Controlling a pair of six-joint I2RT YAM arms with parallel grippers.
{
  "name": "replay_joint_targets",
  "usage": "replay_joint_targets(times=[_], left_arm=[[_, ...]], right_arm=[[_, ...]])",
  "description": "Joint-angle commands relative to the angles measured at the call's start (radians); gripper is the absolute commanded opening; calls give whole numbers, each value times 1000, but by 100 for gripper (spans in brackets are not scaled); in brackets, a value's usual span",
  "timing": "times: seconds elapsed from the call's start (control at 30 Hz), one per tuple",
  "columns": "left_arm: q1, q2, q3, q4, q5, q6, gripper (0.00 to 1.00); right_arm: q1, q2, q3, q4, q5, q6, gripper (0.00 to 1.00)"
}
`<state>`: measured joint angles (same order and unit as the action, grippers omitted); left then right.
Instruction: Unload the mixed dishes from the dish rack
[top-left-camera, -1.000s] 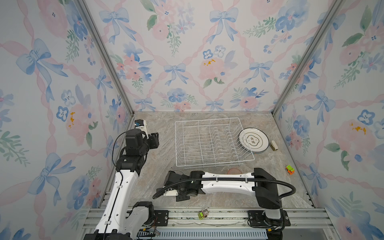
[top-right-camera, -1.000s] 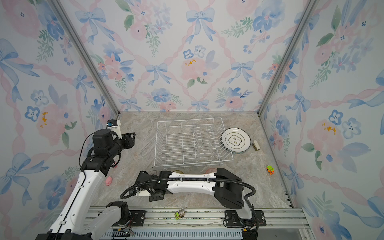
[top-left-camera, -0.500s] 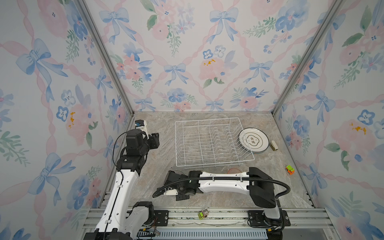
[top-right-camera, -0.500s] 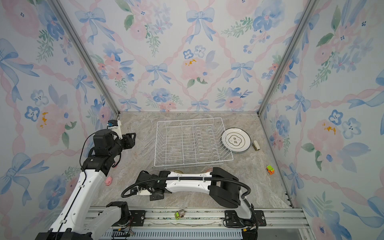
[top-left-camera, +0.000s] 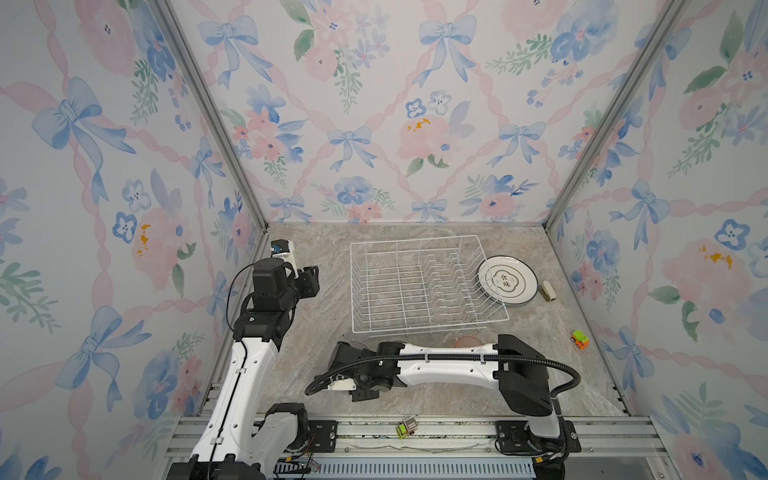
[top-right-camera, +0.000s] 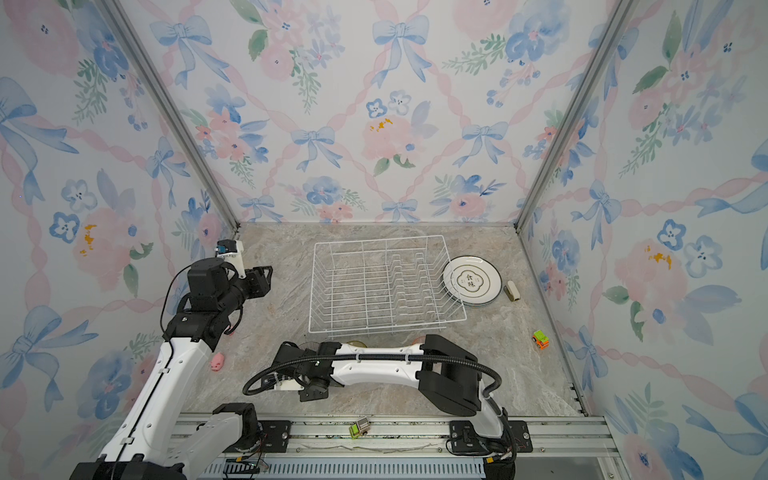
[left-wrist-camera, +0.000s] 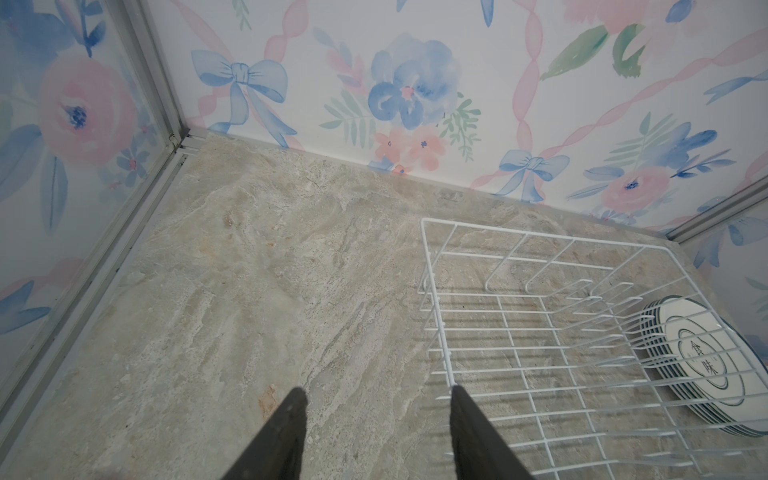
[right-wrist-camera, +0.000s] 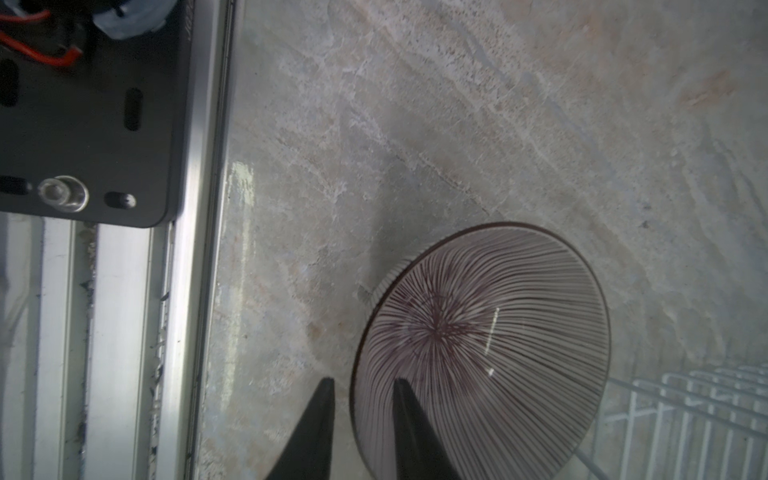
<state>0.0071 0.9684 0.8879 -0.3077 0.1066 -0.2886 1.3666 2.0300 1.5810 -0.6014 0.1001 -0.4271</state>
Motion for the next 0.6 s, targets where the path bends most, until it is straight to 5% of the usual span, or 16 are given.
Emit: replay_joint_targets(times=[0.0, 0.27, 0.43, 0.5, 0.57], left_arm=[[7, 5, -2, 18, 14, 22, 55], [7, 7, -14, 18, 15, 23, 55], [7, 9, -30, 22, 27, 35, 59], [7, 9, -46, 33, 28, 38, 71], [7, 8, -60, 41, 9, 39, 98]], right_arm=[[-12, -93, -40, 39, -25, 19, 30], [-41, -366, -128, 160, -78, 94, 34], [-138, -608, -201, 208, 53, 184, 44], [-224, -717, -242, 213, 88, 237, 52], [-320, -833, -309, 242, 113, 295, 59]])
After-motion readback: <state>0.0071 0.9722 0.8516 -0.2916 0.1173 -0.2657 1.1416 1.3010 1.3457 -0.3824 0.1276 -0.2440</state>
